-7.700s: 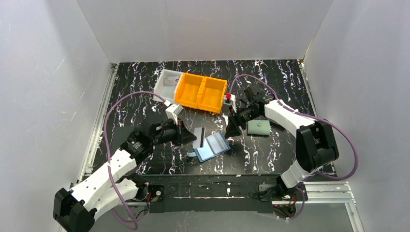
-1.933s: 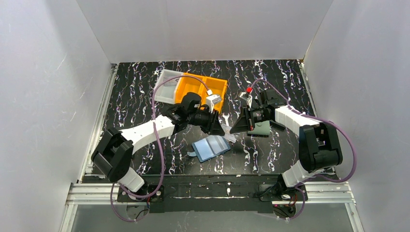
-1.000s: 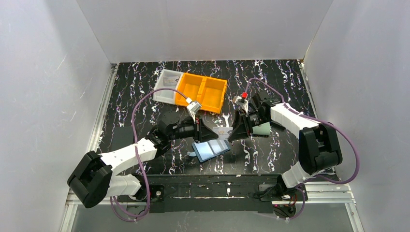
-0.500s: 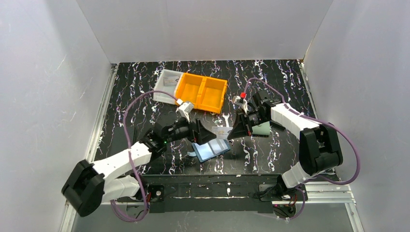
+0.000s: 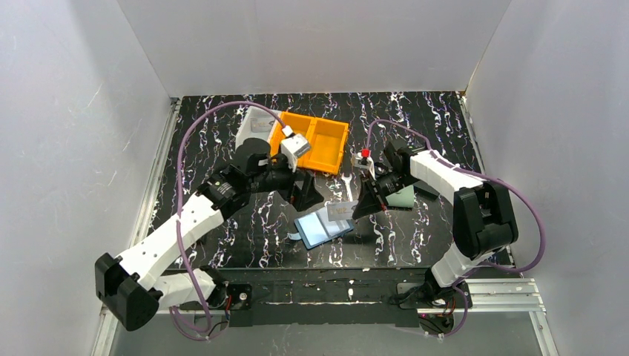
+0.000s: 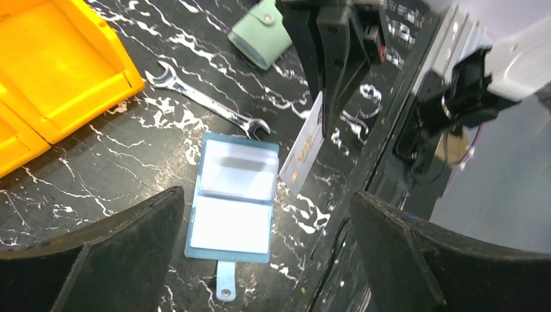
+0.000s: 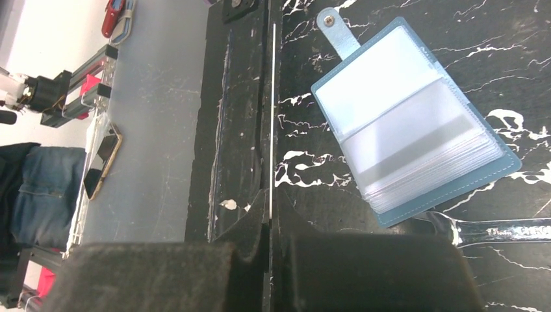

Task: Take the credit cards out of the card holder
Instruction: Remove the credit card from the card holder.

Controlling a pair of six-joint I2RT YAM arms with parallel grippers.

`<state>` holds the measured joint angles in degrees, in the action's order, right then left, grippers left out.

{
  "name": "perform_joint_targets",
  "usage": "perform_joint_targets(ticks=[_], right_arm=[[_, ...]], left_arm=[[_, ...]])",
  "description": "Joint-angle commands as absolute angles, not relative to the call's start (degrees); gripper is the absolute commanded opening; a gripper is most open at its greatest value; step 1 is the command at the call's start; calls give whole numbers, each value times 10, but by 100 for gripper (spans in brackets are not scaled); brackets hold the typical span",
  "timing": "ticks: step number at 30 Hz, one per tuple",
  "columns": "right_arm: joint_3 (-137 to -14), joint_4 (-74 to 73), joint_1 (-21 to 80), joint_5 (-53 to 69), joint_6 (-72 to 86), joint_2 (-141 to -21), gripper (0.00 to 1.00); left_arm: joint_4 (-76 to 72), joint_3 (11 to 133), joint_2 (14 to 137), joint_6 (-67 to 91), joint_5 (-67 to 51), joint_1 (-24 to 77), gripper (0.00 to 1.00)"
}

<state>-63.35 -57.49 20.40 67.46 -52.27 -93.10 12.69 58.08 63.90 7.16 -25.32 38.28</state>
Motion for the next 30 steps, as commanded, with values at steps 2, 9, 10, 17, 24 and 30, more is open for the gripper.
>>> perform_joint_targets(ticks=[2, 9, 10, 17, 24, 30], right_arm=[[-657, -621, 208, 676, -566, -934, 1], [-665, -649, 208, 682, -590, -943, 1], [-666, -651, 208, 683, -593, -943, 1], [-669, -662, 208, 682, -604, -947, 1], [-671, -670, 208, 683, -612, -948, 1], [-674, -677, 208, 683, -618, -949, 1]], left_arm=[[203, 619, 662, -71, -262, 439, 98], [172, 636, 716, -148, -260, 491, 95], [171, 641, 725, -149, -265, 492, 93], [152, 669, 798, -122, -301, 493, 75], [113, 670, 833, -100, -341, 493, 52], [109, 670, 853, -85, -371, 493, 30]])
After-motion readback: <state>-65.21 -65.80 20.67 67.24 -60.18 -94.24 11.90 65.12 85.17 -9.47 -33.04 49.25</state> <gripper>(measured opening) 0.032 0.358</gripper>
